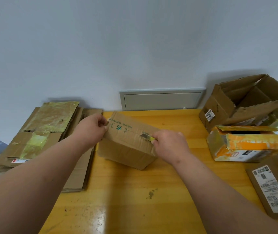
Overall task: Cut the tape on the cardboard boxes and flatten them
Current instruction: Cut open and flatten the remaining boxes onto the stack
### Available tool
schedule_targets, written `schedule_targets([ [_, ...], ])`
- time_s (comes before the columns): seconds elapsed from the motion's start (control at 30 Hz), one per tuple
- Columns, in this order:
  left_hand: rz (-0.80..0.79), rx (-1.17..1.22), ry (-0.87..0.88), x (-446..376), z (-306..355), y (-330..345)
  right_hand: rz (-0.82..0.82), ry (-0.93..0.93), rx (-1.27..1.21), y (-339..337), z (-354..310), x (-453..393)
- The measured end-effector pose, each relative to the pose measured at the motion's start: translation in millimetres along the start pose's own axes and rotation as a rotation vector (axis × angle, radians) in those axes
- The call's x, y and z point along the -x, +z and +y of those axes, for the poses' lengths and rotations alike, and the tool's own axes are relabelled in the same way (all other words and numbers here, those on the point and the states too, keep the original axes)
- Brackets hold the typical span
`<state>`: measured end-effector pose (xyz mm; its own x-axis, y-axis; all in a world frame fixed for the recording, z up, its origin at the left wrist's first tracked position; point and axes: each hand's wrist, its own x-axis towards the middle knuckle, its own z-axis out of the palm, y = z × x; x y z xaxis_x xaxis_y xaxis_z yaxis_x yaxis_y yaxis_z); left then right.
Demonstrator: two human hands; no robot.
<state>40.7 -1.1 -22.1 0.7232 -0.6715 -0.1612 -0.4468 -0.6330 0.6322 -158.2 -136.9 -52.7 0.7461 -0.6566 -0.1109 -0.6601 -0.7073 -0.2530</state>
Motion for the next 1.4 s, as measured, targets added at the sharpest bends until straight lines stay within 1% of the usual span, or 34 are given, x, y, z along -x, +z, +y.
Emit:
schedule_targets([
  [0.1,-0.065,-0.097,0.032,-1,-2,-2,0.009,0.024,-0.027,6,5,-3],
  [0.23,-0.221,-0.093,0.025,-1,-2,-4,0.006,0.0,-0.024,8,7,-6],
  [0.27,-0.244,-0.13,0.026,0,-1,-4,0.004,-0.012,-0.025,8,6,-6],
  [0.33,-0.267,-0.3,0.061,1,-1,-3,0.006,-0.044,-0.029,8,3,-7],
  [0.4,-0.289,-0.542,0.071,3,-2,1,0.005,-0.07,-0.036,7,-2,-8],
  [0.47,-0.249,-0.779,0.083,3,-3,7,-0.007,-0.094,-0.023,7,-8,-10],
  [0.53,-0.181,-0.917,0.158,-1,-6,14,-0.015,-0.12,0.006,7,-13,-12],
  [0.57,-0.187,-0.929,0.198,-3,-6,18,-0.017,-0.131,0.023,7,-16,-14],
  [0.63,-0.269,-0.877,0.237,-6,-5,26,-0.021,-0.142,0.053,7,-23,-16],
  [0.7,-0.328,-0.824,0.203,-7,-7,33,-0.017,-0.152,0.066,8,-29,-18],
  [0.8,-0.316,-0.837,0.171,-10,-14,36,-0.019,-0.134,0.042,8,-30,-22],
  [0.87,-0.303,-0.841,0.197,-13,-18,34,-0.057,-0.08,-0.072,8,-25,-26],
  [0.93,-0.291,-0.827,0.238,-15,-21,34,-0.077,-0.012,-0.284,8,-18,-28],
  [1.0,-0.276,-0.821,0.278,-17,-23,33,-0.061,0.031,-0.464,8,-13,-30],
  [1.1,-0.254,-0.824,0.311,-18,-26,31,-0.031,0.041,-0.57,12,-7,-29],
  [1.17,-0.235,-0.832,0.327,-19,-27,30,0.011,0.019,-0.523,11,-6,-29],
  [1.3,-0.201,-0.817,0.36,-21,-28,29,0.166,-0.066,-0.286,2,-9,-30],
  [1.4,-0.191,-0.81,0.373,-21,-30,30,0.203,-0.136,-0.143,1,-17,-31],
])
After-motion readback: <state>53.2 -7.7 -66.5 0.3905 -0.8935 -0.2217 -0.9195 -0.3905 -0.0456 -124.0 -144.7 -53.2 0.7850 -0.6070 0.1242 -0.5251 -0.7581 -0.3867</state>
